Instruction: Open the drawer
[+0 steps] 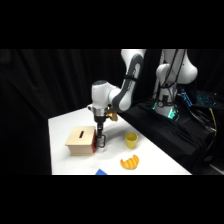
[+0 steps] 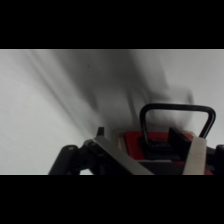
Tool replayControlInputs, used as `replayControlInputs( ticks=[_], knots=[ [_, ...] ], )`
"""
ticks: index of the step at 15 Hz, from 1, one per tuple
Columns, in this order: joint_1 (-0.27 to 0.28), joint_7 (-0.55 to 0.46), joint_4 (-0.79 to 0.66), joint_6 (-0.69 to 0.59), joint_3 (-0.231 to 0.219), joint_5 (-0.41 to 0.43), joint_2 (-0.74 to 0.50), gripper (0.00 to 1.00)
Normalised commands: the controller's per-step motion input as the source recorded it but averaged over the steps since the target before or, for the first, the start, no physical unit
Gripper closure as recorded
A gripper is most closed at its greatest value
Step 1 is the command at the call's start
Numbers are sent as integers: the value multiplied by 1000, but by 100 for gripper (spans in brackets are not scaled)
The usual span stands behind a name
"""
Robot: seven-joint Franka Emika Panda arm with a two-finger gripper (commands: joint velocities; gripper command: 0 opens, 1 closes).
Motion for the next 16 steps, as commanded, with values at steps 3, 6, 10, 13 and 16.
replayControlInputs(
  ticks=[3,6,10,13,16],
  knots=[
    [-23,-101,1,230,53,165,83,0],
    [1,-91,2,213,47,146,85,0],
    [45,-71,-50,189,22,123,32,0],
    [114,-37,-191,203,-33,74,-67,0],
    [126,-48,-320,183,-54,41,-153,0]
  ],
)
